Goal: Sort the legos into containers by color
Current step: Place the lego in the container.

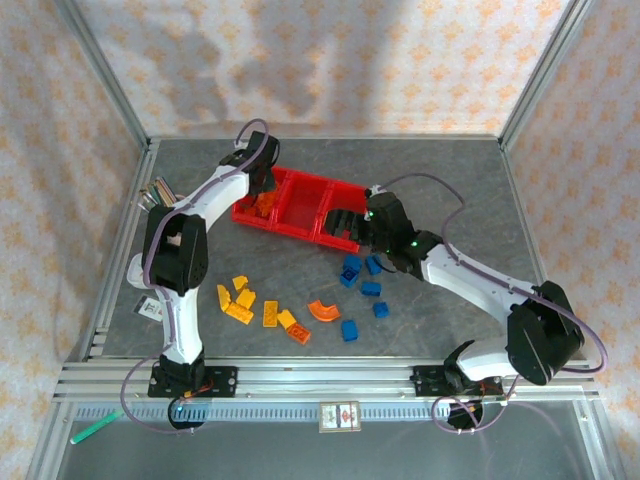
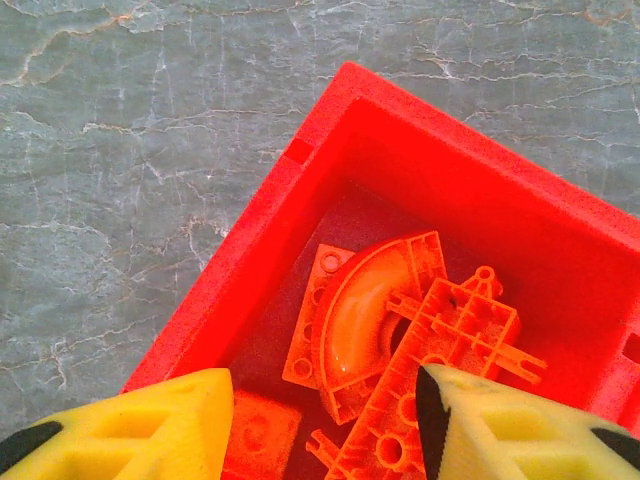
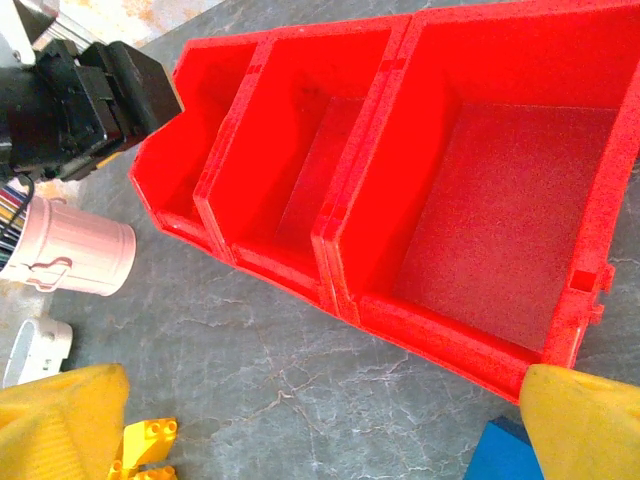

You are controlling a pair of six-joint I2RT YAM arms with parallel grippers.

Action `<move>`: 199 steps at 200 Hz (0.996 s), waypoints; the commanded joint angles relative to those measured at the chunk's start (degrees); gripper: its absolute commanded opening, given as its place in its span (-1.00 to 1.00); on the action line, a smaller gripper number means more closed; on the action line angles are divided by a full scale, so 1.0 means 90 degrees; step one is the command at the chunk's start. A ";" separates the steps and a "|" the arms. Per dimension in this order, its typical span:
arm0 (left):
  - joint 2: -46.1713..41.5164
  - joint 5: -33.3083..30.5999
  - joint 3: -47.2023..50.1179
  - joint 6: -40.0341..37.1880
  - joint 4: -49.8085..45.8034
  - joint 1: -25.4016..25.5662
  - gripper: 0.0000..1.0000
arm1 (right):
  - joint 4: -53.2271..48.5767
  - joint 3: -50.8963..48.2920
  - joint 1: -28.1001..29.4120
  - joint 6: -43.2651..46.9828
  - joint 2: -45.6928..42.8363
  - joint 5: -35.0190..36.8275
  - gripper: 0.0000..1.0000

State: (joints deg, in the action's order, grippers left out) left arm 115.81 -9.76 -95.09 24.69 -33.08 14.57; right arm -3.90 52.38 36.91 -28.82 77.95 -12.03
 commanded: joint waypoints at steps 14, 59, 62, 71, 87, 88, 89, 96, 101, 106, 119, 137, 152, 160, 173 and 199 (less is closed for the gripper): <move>-0.0678 0.0448 0.0173 -0.0062 -0.0442 -0.0022 0.11 | -0.0373 0.0176 -0.0038 0.0240 -0.0165 -0.0098 1.00; -0.2401 0.0967 0.1796 0.0541 -0.0048 0.0380 0.19 | -0.0888 0.0042 -0.0038 0.0364 -0.0325 -0.0294 0.99; -0.2494 0.0967 0.1906 0.0589 -0.0047 0.0420 0.19 | -0.0934 0.0032 -0.0043 0.0366 -0.0335 -0.0285 1.00; -0.2772 0.0957 0.2214 0.0748 -0.0072 0.0530 0.21 | -0.1072 -0.0004 -0.0038 0.0396 -0.0359 -0.0285 0.99; -0.3262 0.0871 0.2730 0.1231 -0.0174 0.0719 0.21 | -0.1206 -0.0107 -0.0038 0.0481 -0.0455 -0.0320 1.00; -0.3294 0.0870 0.2766 0.1270 -0.0168 0.0737 0.21 | -0.1216 -0.0117 -0.0038 0.0484 -0.0466 -0.0321 1.00; -0.3330 0.0870 0.2803 0.1300 -0.0165 0.0755 0.21 | -0.1221 -0.0127 -0.0038 0.0486 -0.0477 -0.0327 1.00; -0.3562 0.0879 0.3049 0.1472 -0.0075 0.0880 0.21 | -0.1220 -0.0213 -0.0039 0.0488 -0.0541 -0.0341 0.99; -0.3744 0.0855 0.3213 0.1612 -0.0038 0.0988 0.21 | -0.1218 -0.0269 -0.0038 0.0488 -0.0566 -0.0392 1.00; -0.3911 0.0798 0.3350 0.1790 -0.0045 0.1105 0.21 | -0.1228 -0.0308 -0.0038 0.0492 -0.0583 -0.0461 1.00; -0.4279 0.0738 0.3687 0.2211 -0.0041 0.1444 0.25 | -0.1225 -0.0448 -0.0038 0.0477 -0.0614 -0.0680 0.99; -0.4683 0.0576 0.4099 0.2931 -0.0139 0.1955 0.28 | -0.1222 -0.0677 -0.0038 0.0451 -0.0713 -0.0888 1.00; -0.4928 0.0511 0.4448 0.3507 -0.0072 0.2456 0.30 | -0.1318 -0.0863 -0.0038 0.0482 -0.0870 -0.0872 0.99; -0.4992 0.0418 0.4554 0.3816 -0.0118 0.2728 0.32 | -0.1377 -0.0964 -0.0038 0.0497 -0.0969 -0.0838 1.00; -0.5033 0.0201 0.4642 0.4259 -0.0228 0.3183 0.36 | -0.1466 -0.1130 -0.0038 0.0517 -0.1103 -0.0819 1.00; -0.4814 -0.0151 0.4664 0.5057 -0.0268 0.4018 0.39 | -0.1548 -0.1510 -0.0038 0.0602 -0.1449 -0.0880 1.00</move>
State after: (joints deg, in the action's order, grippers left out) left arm 71.40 -6.09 -53.58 59.64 -33.69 45.65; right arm -15.94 41.47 36.91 -24.95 68.64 -19.35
